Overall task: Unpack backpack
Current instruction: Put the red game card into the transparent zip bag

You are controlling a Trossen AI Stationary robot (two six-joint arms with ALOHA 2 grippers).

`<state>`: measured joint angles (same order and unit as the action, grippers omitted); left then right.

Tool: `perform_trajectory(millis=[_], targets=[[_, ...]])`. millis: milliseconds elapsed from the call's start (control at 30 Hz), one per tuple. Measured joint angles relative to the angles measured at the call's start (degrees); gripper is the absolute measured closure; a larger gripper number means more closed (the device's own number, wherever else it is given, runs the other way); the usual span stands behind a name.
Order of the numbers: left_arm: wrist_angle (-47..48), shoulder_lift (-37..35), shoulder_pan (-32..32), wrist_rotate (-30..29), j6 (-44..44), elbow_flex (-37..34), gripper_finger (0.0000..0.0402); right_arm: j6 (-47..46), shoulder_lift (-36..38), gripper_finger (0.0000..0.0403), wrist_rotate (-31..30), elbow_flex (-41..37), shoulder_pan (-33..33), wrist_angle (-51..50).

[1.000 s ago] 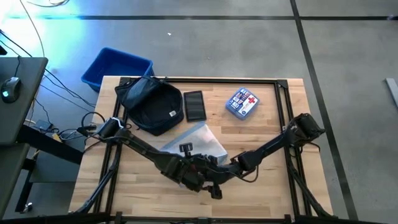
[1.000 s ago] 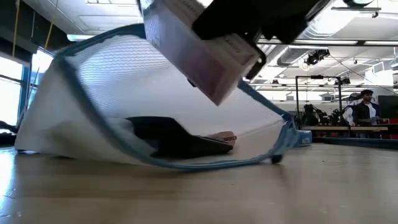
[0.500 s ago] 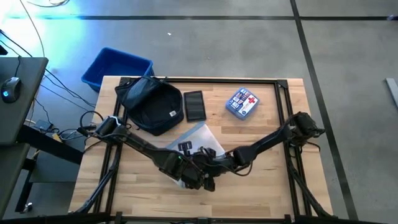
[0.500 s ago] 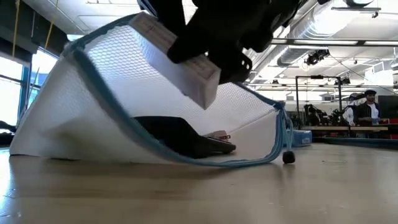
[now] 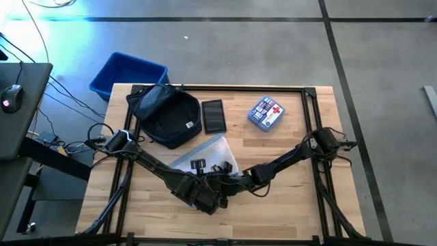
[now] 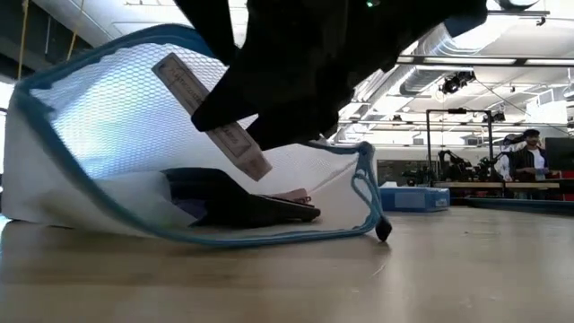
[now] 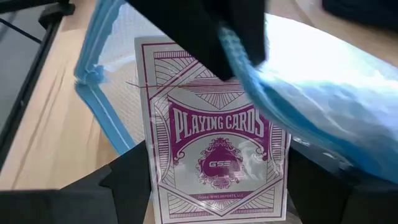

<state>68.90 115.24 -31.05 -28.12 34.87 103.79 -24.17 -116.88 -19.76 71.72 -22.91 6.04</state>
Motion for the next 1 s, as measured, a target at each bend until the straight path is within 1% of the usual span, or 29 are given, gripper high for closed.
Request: perform_trajectory(millis=[133,233,300,400,533,600,700,733,833,1000], targets=[[0.38,0.0,-1.61,-0.24,3.26,0.04,0.0401,1.0,0.0,0.0123,-3.69,0.0,-1.35,-1.82],[0.44,0.0,-2.94,-1.33,5.28,0.04,0.0401,0.62,0.0,0.0123,-3.77,-0.02,-1.38,-3.8],[0.09,-0.02,-3.81,-1.09,4.1,0.04,0.0391,0.51,0.0,0.0123,-3.93,-0.06,-1.28,-4.66],[1.1,-0.13,-4.71,0.15,3.46,0.17,0.036,1.28,0.0,0.0123,-4.0,-0.09,-1.31,-4.8],[6.03,-0.6,-4.95,3.89,5.43,2.75,0.0307,3.08,0.0,0.0123,-2.22,-0.11,-1.33,-4.77],[9.97,-0.96,-5.35,5.63,8.05,4.01,0.0286,3.43,0.0,0.0123,-0.54,-0.11,-1.4,-4.8],[19.38,-1.11,-7.83,5.77,15.74,3.71,0.0268,2.84,0.0,0.0123,3.39,0.52,-1.49,-5.7],[21.3,-1.11,-8.81,5.77,18.84,2.6,0.0266,1.8,-0.09,0.0123,4.5,1.02,-1.49,-5.69],[18.95,-2.36,-12.14,8.94,25.41,-4.55,0.0267,0.64,-1.11,0.0123,6.5,3.64,-1.51,-6.42],[19.8,-2.71,-16.84,12.87,37.96,-16.8,0.0287,-1.61,-4.7,0.0123,11.74,11.26,-1.53,-12.59]])
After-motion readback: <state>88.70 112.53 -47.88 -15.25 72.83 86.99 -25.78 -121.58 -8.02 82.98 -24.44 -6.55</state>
